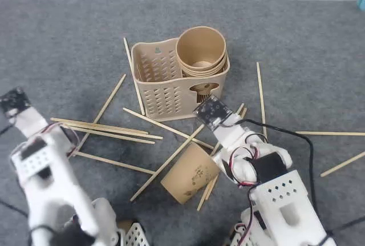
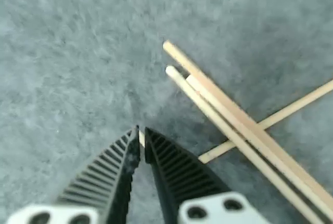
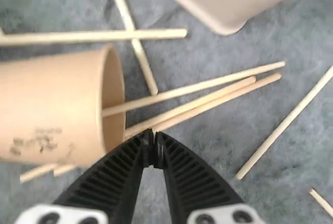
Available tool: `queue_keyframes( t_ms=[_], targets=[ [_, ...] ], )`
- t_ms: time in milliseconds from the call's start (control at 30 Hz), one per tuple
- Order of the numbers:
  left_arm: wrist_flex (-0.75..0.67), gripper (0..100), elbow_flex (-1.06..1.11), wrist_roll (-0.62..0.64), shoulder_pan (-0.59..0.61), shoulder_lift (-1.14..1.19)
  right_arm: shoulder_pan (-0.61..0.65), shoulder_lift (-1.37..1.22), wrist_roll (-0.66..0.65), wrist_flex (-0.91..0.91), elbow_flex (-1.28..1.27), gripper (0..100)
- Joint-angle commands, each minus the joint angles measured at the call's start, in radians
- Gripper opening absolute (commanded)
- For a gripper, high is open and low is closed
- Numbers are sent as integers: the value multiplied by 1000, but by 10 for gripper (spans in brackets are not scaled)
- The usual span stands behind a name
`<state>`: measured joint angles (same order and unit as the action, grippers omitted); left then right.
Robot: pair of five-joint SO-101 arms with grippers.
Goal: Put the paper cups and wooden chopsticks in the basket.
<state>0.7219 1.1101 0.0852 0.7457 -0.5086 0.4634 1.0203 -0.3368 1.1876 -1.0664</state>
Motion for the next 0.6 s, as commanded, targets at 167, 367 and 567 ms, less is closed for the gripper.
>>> queue_keyframes(
  t_ms=[167, 367, 567],
  targets=[
    [-26, 12, -120, 6, 15, 138, -130, -13, 104, -114, 54, 7],
    [-26, 12, -120, 6, 15, 140, -110, -236, 180, -134, 114, 6],
    [-26, 12, -120, 6, 15, 140, -96, -453, 224, -145, 201, 6]
  ],
)
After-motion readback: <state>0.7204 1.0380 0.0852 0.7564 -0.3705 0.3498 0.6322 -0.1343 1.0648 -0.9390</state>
